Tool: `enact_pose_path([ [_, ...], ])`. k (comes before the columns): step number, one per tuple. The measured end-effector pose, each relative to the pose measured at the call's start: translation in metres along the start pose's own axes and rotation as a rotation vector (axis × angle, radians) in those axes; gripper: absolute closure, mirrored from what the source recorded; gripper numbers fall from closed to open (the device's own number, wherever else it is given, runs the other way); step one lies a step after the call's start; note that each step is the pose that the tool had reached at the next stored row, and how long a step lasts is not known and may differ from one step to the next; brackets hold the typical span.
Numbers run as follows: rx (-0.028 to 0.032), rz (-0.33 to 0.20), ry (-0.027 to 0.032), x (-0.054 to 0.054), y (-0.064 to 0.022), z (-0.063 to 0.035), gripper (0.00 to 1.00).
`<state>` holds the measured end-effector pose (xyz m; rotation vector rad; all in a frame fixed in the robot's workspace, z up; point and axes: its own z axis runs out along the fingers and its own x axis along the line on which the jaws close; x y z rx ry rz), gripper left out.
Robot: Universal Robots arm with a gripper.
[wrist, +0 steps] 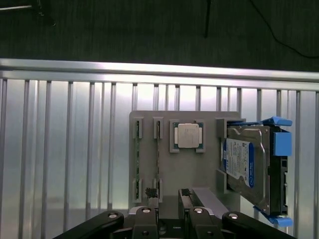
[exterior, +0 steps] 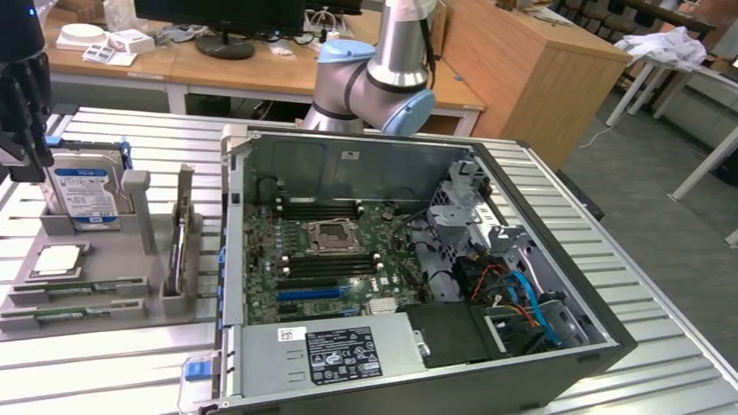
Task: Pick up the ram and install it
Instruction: 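Pick up the ram and move it above insertion slot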
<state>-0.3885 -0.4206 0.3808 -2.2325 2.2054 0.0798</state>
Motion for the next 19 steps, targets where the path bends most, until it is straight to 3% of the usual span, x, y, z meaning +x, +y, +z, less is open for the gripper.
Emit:
enact_pose_path([
  [3,0.0,0.0,0.0,0.0,0.0,0.0,0.69],
  [4,0.0001,0.0,0.0,0.0,0.0,0.0,0.63],
  [9,0.0001,0.0,0.0,0.0,0.0,0.0003,0.63],
  [19,0.0,0.0,-0.001,0.0,-0.0004,0.0108,0.63],
])
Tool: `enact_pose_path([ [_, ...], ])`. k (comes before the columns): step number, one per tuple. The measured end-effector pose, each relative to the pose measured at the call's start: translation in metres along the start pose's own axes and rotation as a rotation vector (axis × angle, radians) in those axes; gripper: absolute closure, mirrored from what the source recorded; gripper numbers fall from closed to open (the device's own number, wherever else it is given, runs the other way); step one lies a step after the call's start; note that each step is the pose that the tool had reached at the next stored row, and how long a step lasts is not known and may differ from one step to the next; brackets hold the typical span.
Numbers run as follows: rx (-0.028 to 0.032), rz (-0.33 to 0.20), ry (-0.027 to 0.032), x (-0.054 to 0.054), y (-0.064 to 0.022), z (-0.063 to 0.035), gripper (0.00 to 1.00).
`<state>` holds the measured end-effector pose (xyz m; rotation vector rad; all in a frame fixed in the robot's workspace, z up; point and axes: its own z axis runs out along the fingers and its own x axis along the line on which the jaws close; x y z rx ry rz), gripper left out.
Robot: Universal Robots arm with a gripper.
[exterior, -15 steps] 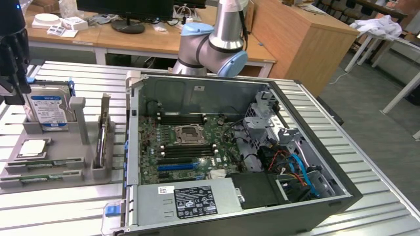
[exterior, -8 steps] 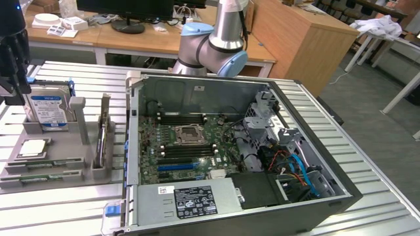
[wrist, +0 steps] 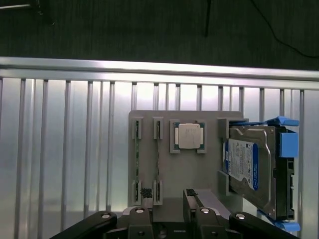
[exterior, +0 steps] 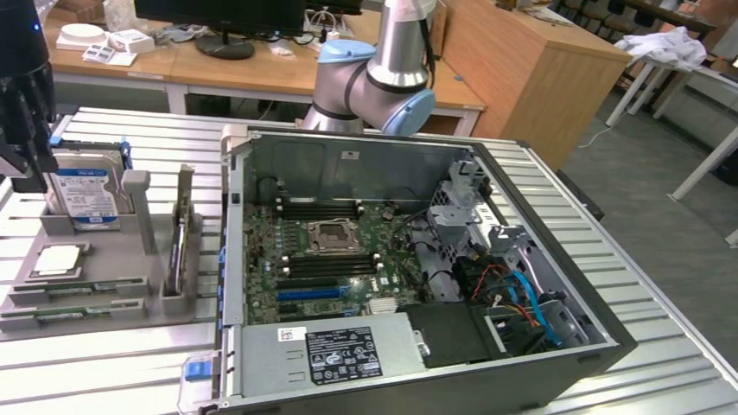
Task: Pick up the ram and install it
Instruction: 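Pick up the ram and move it above insertion slot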
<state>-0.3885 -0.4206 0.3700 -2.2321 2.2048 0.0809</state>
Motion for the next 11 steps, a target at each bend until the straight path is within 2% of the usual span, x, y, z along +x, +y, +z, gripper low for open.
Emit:
enact_pose_path([
  [7,0.0005,0.0,-0.0003,0.0,-0.0004,0.003,0.63],
  [9,-0.0012,0.0,0.0,0.001,-0.009,0.0024,0.63],
  [11,-0.0016,0.0,-0.0001,0.001,-0.0117,0.0023,0.63],
])
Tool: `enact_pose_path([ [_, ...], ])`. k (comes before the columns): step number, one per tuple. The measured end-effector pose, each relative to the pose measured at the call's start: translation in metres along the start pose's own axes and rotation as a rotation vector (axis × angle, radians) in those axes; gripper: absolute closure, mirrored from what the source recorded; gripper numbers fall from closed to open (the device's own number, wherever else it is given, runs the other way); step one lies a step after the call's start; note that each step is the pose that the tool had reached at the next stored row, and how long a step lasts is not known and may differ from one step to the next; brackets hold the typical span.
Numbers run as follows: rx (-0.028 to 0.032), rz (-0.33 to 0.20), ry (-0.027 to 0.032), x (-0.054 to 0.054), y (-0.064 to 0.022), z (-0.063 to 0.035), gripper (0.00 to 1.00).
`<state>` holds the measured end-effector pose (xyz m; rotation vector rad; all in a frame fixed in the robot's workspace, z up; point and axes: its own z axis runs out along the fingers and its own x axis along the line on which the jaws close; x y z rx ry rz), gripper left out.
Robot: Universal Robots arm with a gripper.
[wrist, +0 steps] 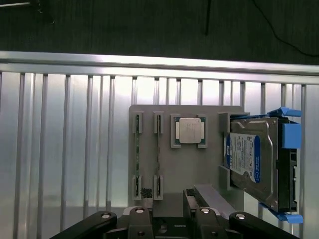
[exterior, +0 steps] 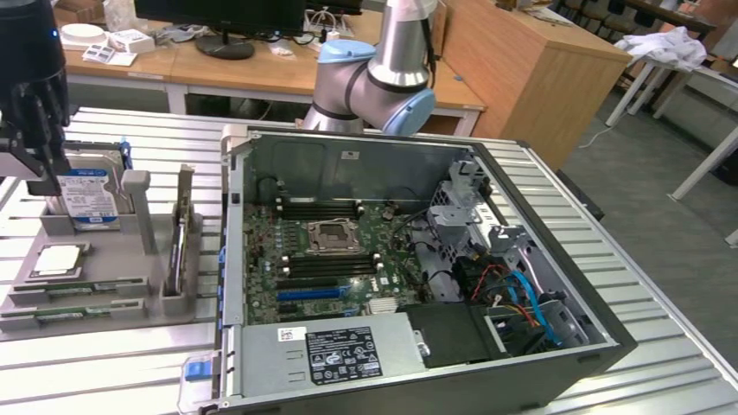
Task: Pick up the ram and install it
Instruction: 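Pick up the ram and move it above insertion slot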
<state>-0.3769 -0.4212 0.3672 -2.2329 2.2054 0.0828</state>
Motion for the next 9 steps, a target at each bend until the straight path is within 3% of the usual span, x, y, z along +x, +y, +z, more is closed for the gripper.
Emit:
enact_pose_path([
  [9,-0.0003,0.0,0.0,0.0001,-0.0027,0.0002,0.63],
])
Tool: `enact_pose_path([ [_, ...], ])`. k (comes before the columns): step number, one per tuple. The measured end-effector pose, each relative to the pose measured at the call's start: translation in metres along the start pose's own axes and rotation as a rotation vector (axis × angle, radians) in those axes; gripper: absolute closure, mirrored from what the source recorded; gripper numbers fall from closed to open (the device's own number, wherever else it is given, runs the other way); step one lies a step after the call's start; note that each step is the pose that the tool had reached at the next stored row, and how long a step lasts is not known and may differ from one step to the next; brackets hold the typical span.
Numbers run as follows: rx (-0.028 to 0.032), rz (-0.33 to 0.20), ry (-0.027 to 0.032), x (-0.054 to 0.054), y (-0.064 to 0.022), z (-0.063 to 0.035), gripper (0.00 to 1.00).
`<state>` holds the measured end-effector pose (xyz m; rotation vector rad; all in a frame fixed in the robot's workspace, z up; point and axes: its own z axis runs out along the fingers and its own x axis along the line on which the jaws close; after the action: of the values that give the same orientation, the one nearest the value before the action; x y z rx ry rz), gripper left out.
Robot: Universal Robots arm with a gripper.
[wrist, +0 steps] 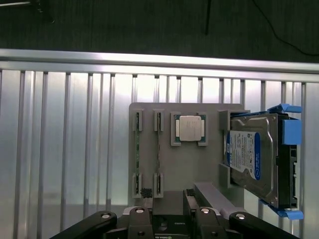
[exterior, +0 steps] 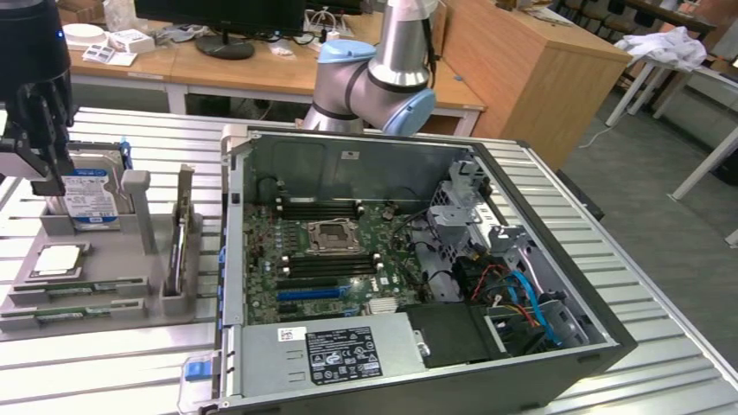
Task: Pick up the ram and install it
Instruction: 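Pick up the ram and move it above insertion slot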
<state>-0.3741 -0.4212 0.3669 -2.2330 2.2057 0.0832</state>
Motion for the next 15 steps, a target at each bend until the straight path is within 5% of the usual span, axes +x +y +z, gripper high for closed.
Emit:
enact_pose_path([
  [15,0.0001,0.0,0.0,0.0,-0.0003,0.0107,0.63],
])
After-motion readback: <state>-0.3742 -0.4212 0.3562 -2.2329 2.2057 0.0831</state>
